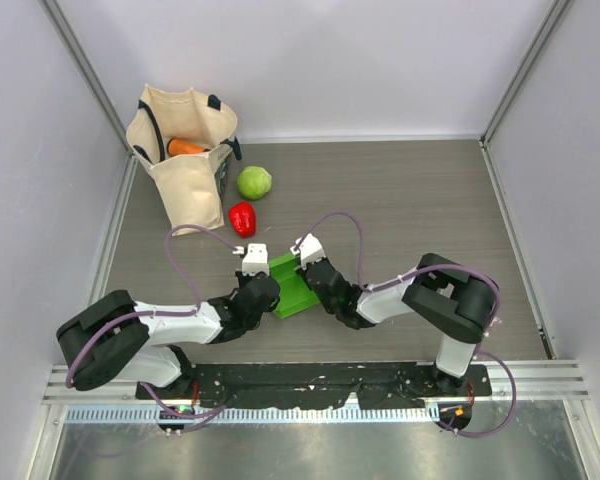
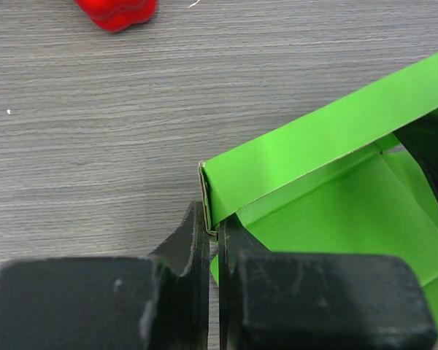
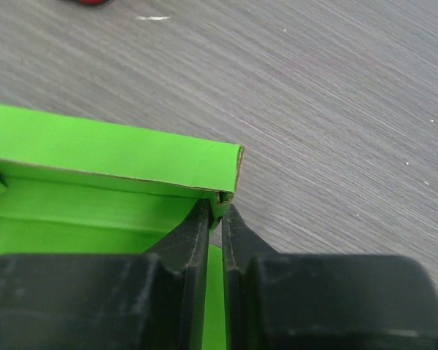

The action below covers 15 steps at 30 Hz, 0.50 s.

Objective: Fold the paper box

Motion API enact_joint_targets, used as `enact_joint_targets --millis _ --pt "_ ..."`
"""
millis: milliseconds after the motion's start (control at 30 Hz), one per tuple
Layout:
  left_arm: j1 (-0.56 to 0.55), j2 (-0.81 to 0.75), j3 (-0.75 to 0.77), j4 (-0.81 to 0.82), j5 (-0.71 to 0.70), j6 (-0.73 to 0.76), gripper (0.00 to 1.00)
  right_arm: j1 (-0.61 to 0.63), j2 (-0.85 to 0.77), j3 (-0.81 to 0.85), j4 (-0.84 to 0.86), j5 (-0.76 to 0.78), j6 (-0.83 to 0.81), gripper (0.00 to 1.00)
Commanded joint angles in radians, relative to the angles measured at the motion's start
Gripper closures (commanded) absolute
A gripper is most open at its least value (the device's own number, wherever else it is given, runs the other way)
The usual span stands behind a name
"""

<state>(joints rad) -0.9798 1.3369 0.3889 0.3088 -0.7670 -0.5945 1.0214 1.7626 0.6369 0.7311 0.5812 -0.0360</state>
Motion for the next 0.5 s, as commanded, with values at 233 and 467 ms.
enact_joint_targets --millis 233,467 --pt "-0.003 0.011 0.022 -0.031 -0.009 -0.019 1.00 0.174 0.204 0.158 0.177 0.652 0.137 0.99" --pt "-0.003 -0.007 0.008 -0.039 -0.023 -0.025 1.00 0.183 0.130 0.084 0.145 0.499 0.151 0.91"
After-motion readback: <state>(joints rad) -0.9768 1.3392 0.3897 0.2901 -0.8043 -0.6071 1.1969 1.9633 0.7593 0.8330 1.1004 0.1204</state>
